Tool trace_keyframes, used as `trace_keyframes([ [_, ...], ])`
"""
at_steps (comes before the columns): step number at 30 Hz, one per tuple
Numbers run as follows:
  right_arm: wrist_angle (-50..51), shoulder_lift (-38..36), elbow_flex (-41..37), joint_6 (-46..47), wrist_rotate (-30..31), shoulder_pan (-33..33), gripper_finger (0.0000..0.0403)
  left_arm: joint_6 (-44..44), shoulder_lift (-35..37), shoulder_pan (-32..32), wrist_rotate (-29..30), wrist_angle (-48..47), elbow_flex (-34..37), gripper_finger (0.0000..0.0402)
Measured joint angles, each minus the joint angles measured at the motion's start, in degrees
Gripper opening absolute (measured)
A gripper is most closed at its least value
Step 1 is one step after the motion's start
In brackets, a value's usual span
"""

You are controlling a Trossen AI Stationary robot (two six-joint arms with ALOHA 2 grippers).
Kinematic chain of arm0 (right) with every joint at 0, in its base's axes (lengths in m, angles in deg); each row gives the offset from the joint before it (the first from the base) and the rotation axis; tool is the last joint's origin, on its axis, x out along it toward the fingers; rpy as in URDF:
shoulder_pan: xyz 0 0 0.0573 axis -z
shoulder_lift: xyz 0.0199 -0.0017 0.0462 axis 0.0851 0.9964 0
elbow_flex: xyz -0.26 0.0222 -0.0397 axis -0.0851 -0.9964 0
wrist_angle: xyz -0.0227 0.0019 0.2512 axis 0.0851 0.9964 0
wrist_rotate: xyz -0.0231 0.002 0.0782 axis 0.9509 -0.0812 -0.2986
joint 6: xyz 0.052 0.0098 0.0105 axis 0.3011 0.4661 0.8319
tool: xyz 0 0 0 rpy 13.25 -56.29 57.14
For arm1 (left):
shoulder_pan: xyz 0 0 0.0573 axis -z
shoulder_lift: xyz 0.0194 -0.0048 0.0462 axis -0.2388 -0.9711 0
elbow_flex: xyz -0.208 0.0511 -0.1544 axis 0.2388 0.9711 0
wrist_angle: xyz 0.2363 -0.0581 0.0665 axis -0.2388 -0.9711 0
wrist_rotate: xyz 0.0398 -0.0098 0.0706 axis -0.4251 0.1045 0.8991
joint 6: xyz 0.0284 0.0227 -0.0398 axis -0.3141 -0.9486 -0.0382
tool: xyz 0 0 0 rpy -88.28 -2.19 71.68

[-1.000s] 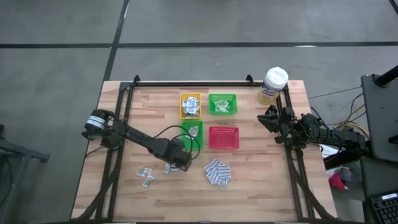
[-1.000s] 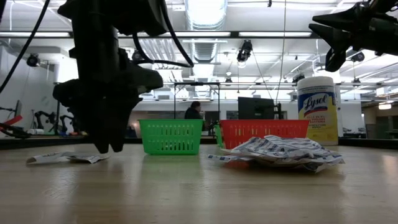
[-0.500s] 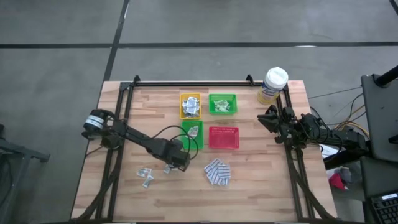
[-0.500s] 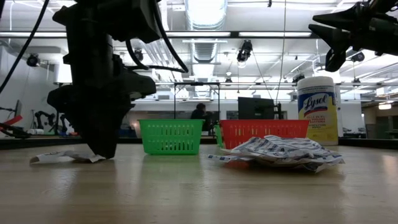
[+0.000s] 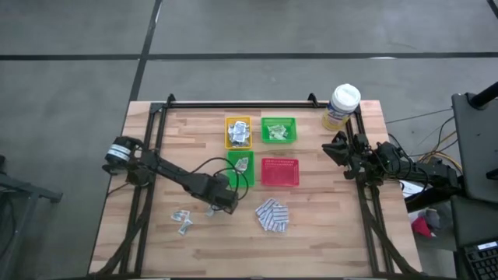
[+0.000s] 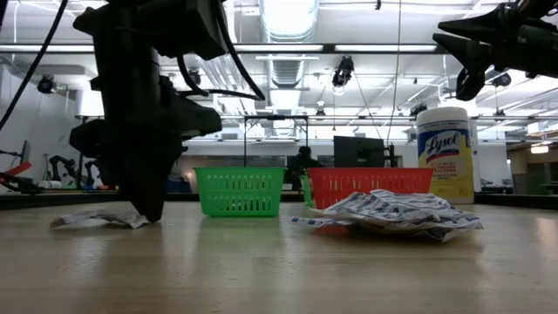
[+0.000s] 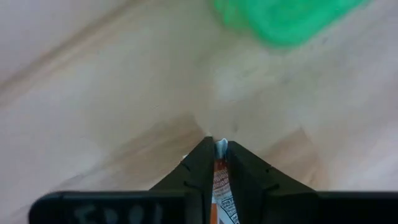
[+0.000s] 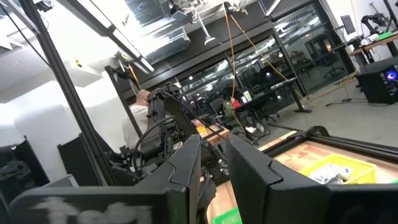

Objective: Pick & Place First Aid Supplies
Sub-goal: Put the orange ointment pack into the bottom green bin

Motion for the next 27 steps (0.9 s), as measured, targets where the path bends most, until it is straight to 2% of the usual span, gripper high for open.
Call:
trace_keyframes([
  [4,0.00,0.01,0.00,0.00,0.00,0.00,0.0081,-0.48,-0.10,-0.13,2.39,-0.09,-0.99,0.0050],
  [13,0.00,0.02,0.00,0.00,0.00,-0.02,0.0073,-1.74,-0.07,-0.41,3.34,0.20,-1.85,0.0046],
  [21,0.00,0.02,-0.02,0.00,0.00,-0.02,0.0070,-2.40,0.03,-0.41,3.38,0.82,-2.15,0.0003],
  [27,0.00,0.02,-0.01,-0.01,0.00,-0.01,0.0079,-0.57,0.03,-0.43,3.74,0.31,-2.29,0.0038],
])
